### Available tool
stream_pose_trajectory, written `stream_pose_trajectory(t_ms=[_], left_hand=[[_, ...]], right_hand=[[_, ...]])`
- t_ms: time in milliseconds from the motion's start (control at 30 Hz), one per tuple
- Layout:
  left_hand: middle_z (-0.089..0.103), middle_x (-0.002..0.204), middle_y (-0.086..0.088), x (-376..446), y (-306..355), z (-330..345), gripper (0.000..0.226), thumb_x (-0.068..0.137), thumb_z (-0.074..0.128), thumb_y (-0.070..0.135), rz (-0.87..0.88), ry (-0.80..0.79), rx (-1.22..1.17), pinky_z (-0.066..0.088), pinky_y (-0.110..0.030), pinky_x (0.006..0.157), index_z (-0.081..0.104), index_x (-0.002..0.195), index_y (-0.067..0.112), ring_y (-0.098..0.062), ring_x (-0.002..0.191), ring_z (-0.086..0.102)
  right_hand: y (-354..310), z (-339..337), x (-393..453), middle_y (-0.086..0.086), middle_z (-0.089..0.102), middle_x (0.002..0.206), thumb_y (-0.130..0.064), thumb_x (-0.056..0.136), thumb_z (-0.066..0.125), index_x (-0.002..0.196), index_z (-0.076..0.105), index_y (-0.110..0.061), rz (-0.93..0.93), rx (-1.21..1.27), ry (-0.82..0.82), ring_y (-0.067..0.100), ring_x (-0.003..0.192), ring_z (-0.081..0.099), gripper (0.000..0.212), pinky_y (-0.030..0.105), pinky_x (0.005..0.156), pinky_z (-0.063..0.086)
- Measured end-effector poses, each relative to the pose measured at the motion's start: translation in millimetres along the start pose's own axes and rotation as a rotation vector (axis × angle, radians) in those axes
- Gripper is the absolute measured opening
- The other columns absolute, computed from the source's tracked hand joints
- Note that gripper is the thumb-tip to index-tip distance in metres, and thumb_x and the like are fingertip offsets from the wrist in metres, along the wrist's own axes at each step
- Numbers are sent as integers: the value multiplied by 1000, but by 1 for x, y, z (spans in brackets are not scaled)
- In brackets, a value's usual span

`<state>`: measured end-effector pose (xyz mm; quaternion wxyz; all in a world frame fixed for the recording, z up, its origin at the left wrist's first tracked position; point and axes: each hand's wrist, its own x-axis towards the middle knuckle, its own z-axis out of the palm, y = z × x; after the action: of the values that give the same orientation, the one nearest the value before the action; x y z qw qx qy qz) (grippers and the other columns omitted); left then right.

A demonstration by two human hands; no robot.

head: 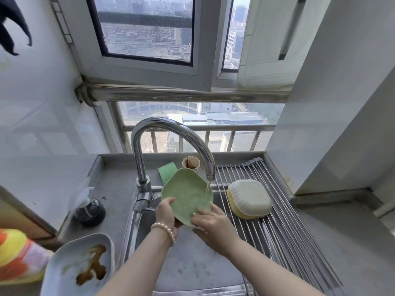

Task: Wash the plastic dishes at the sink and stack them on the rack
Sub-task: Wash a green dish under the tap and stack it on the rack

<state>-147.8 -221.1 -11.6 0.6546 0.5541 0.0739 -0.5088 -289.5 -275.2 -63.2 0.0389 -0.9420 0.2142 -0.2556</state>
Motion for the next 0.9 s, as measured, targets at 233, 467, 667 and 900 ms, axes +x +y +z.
stream_pose_trajectory(t_ms=[233, 467, 667, 900], left_hand=[[67, 94, -18, -15, -17, 7, 28, 88, 52, 12, -15, -152, -39, 51, -34, 64, 60, 111, -3, -29, 79, 64], [65, 111, -26, -2, -16, 4, 35, 89, 49, 17, 88, -23, -64, 53, -35, 55, 56, 120, 1, -37, 86, 66], [66, 100, -21, 1, 2, -3, 25, 91, 46, 16, -22, -97, 127, 52, -45, 77, 59, 106, 2, -36, 86, 62], [61, 86, -16, -13, -32, 10, 15, 87, 56, 9, 24, -159, -95, 52, -36, 73, 63, 97, -1, -28, 78, 61]], right_hand=[[-13, -3, 16, 7, 74, 79, -12, 34, 90, 81, 78, -10, 189, -348, -193, 26, 84, 72, 49, 51, 93, 48], [-9, -1, 5, -9, 71, 72, -2, 64, 65, 74, 72, -22, 44, 93, 89, 8, 66, 67, 24, 29, 88, 52], [19, -14, -1, -9, 73, 95, -11, 48, 87, 83, 73, -21, 44, -279, -170, 21, 107, 66, 39, 60, 93, 46], [-37, -17, 26, -3, 63, 55, -2, 62, 60, 66, 68, -14, 130, 53, 62, 10, 47, 57, 15, 29, 84, 56]])
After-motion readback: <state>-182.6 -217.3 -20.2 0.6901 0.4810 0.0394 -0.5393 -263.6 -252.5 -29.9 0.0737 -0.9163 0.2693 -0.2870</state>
